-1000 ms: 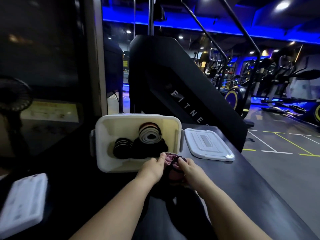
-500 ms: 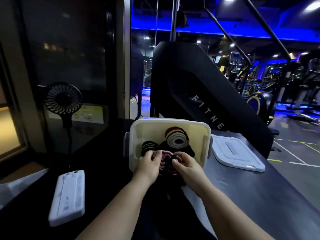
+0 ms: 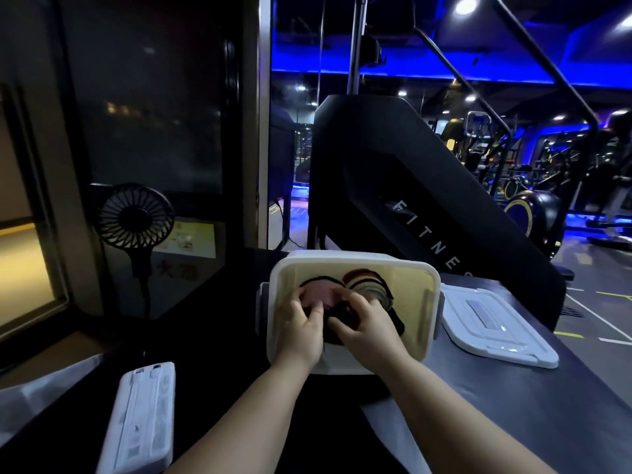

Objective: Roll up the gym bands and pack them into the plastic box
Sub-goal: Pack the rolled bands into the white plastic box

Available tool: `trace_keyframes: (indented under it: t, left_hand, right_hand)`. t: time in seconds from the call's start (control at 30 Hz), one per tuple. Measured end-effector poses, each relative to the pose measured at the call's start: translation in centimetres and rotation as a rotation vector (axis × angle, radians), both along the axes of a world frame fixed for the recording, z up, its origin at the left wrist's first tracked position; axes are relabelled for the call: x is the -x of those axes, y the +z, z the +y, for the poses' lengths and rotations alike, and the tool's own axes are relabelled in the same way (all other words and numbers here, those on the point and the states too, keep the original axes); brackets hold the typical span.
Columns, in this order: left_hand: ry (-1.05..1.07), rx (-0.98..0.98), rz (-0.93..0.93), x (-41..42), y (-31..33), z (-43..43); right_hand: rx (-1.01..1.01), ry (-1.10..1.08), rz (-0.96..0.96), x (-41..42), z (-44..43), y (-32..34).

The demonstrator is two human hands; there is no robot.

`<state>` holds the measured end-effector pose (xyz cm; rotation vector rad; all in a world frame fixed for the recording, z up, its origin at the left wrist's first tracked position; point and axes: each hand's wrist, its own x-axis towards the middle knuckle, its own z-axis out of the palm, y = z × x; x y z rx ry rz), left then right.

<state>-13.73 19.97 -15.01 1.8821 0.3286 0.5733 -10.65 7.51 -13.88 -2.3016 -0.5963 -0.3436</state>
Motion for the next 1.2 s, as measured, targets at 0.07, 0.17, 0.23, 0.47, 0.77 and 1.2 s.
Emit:
trace_keyframes:
  t: [0.07,0.17,0.23,0.47,0.77,1.2]
  left_hand:
    - [0.004,-0.039,0.0,-0.9,-0.1,0.3]
    - [0.006,-0.104,0.062,-2.2,-0.6,0.7]
    - [0.008,-0.132,0.097,-2.8,-0.9,0.7]
    - [-0.015,-0.103,0.066,-4.0,-0.5,0.7]
    - [0.075,-0.234,0.019,-5.0,-0.5,0.7]
    - [0.008,-0.356,-0.174,-6.4,-3.2,0.1]
  right_hand:
    - [0.071,-0.014,-0.076,-0.8,0.3,0.0]
    - [0.191,-0.062,-0.16,-1.7,0.7,0.2]
    - [0.27,-0.071,-0.235,-2.3,0.8,0.1]
    - [0.352,-0.136,-0.437,-3.6,0.7,-0.2]
    - [0.304,-0.236,-0.125,-6.0,-0.3,-1.0]
    - [-0.027,-0.166,-0.064,-7.2,-2.1,-3.1]
